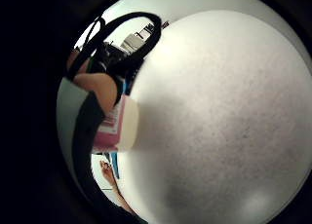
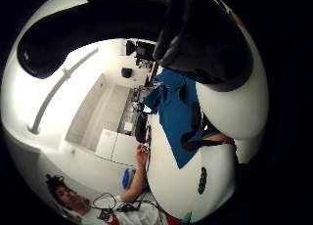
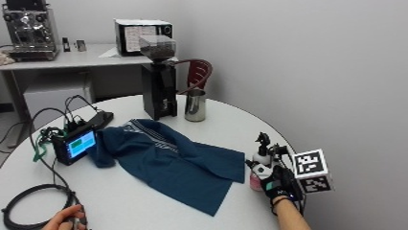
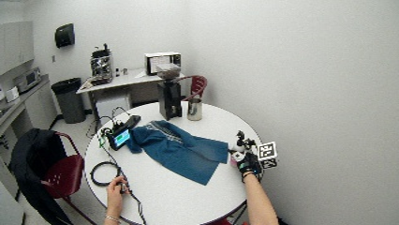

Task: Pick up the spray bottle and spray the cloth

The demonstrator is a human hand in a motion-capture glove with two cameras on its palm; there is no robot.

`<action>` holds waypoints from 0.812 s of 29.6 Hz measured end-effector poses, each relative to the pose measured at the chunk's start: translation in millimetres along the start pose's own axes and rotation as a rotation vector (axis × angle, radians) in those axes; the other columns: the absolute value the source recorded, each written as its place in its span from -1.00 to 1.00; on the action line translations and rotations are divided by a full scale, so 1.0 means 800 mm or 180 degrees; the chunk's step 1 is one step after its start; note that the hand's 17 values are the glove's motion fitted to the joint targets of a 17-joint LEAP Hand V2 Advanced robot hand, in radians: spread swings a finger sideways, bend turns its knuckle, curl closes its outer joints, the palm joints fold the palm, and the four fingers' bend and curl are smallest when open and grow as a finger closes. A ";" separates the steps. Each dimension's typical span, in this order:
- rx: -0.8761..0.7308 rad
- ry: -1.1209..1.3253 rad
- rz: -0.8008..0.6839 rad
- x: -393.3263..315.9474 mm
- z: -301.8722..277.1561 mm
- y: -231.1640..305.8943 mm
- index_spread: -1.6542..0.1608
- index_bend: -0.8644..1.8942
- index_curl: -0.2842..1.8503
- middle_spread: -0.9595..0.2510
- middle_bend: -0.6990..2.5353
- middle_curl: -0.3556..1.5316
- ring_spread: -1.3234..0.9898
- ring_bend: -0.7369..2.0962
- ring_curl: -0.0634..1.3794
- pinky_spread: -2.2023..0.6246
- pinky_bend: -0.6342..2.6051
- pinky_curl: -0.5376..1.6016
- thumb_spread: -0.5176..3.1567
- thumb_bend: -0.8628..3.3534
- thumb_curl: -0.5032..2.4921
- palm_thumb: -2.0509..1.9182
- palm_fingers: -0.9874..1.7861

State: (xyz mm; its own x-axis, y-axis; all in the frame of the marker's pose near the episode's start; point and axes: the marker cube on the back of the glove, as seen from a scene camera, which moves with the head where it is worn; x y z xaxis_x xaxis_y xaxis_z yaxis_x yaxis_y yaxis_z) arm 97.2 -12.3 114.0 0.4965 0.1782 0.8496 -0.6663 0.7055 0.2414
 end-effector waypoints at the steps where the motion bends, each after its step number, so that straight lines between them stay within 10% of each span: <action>1: -0.0008 -0.0049 -0.0013 0.003 -0.004 0.001 0.54 -0.28 -0.56 0.41 -0.34 -0.21 0.06 -0.12 -0.40 0.60 -0.36 -0.19 -0.19 -0.53 -0.42 0.47 0.39; 15: -0.0723 -0.0081 -0.0419 -0.136 -0.099 -0.019 0.59 -0.32 -0.55 0.43 -0.33 -0.15 0.05 -0.05 -0.33 0.59 -0.37 -0.17 -0.27 -0.57 -0.35 0.50 0.49; 24: -0.1271 0.0364 -0.0425 -0.186 -0.031 -0.007 0.60 -0.32 -0.56 0.43 -0.34 -0.13 0.04 -0.01 -0.30 0.49 -0.29 -0.13 -0.30 -0.60 -0.32 0.50 0.54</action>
State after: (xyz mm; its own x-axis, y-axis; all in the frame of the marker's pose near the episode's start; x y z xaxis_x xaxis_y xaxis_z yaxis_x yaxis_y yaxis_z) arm 41.0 -25.2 -25.1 0.6371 0.1264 0.7603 -0.3359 0.9334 0.1262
